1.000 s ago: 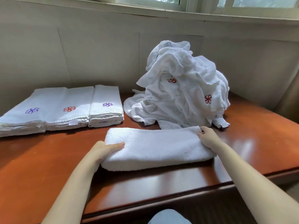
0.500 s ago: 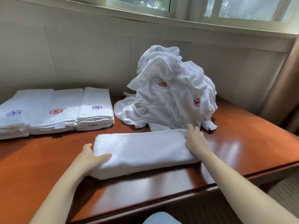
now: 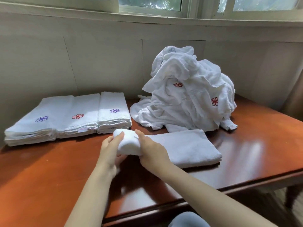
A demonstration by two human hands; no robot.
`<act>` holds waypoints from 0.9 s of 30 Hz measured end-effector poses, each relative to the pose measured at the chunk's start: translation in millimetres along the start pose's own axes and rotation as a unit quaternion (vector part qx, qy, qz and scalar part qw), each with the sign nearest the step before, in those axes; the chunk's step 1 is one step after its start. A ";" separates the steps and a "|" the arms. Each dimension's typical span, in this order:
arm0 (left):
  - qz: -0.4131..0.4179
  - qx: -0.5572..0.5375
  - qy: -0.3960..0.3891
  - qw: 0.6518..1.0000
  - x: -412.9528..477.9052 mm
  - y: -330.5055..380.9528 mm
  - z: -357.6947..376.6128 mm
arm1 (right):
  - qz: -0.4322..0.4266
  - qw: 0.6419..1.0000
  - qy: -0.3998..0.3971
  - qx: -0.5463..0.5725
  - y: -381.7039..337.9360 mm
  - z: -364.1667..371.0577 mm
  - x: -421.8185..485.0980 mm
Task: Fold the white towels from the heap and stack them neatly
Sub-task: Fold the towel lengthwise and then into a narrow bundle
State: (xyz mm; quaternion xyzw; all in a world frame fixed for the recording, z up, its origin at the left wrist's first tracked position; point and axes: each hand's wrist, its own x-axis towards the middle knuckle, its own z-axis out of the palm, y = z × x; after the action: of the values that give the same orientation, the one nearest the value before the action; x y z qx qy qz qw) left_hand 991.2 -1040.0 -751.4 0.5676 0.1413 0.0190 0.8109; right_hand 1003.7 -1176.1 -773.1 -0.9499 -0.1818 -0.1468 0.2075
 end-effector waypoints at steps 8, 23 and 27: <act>0.124 0.152 -0.087 0.977 5.0 16.0 -10.1 | 0.140 0.818 0.032 0.557 12.5 -87.9 22.9; -0.093 0.512 -0.161 0.839 2.6 15.2 -63.8 | 0.486 0.742 0.007 0.462 97.5 -33.3 48.5; -0.093 0.526 -0.156 0.831 6.2 16.9 -68.3 | 0.409 0.859 0.054 0.304 94.1 -14.4 44.6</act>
State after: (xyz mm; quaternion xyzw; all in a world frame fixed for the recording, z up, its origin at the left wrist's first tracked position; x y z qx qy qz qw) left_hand 982.2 -970.4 -758.6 0.8879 0.0535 -0.2222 0.3993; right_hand 1078.7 -1249.6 -776.8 -0.8194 0.1987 -0.0375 0.5365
